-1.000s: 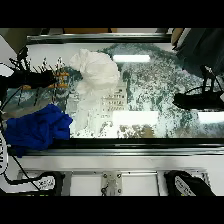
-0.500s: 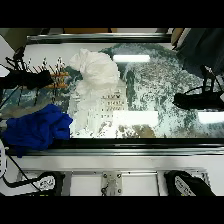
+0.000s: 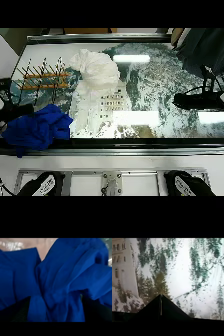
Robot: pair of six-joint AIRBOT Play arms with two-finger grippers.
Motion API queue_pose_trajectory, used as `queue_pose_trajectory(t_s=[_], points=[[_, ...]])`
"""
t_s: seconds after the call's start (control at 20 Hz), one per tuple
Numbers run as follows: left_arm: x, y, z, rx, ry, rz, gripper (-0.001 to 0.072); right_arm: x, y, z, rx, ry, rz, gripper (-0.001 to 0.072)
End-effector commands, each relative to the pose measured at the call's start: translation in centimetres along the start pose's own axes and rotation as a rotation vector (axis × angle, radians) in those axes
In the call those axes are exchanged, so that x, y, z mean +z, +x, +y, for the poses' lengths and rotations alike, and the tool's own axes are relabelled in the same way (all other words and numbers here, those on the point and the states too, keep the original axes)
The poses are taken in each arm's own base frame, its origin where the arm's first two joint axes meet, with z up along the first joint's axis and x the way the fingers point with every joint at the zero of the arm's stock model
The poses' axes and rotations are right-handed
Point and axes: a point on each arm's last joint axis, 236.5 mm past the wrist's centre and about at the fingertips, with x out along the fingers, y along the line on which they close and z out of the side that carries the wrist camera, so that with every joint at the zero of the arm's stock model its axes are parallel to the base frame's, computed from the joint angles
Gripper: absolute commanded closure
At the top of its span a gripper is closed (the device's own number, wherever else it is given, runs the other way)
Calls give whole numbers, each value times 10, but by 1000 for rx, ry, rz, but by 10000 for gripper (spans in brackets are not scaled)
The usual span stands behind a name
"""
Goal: Fold the clothes and pants, and hang the long-sleeved shirts on hangers.
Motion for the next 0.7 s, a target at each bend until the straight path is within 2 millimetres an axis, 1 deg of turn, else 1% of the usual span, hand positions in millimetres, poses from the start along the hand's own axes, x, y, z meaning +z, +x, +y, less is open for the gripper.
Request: queue_pose_trajectory(t_s=[0.0, 0.05, 0.15, 0.25, 0.3, 0.35, 0.4, 0.45, 0.5, 0.55, 0.65], points=[[-50, 41, 27, 70, -46, 104, -1, 0, 0, 0, 0, 1, 0, 702], [-61, 52, 29, 70, -65, 142, -1, 0, 0, 0, 0, 1, 0, 702], [-77, 68, 28, 63, -100, 209, -2, 0, 0, 0, 0, 1, 0, 702], [-82, 76, 23, 59, -124, 243, 2, 0, 0, 0, 0, 1, 0, 702], [-83, 77, 20, 58, -121, 250, 156, 0, 0, 0, 0, 1, 0, 702], [-84, 76, 15, 54, -106, 259, 436, 0, 0, 0, 0, 1, 0, 702], [-83, 71, 8, 50, -82, 256, 691, 0, 0, 0, 0, 1, 0, 702], [-79, 61, 0, 45, -54, 231, 698, 0, 0, 0, 0, 1, 0, 702], [-72, 46, -13, 35, -12, 190, 698, 0, 0, 0, 0, 1, 0, 702], [-65, 27, -28, 17, 32, 153, 698, 0, 0, 0, 0, 1, 0, 702], [-57, -25, -81, -107, 116, 60, 698, 0, 0, 0, 0, 1, 0, 702]])
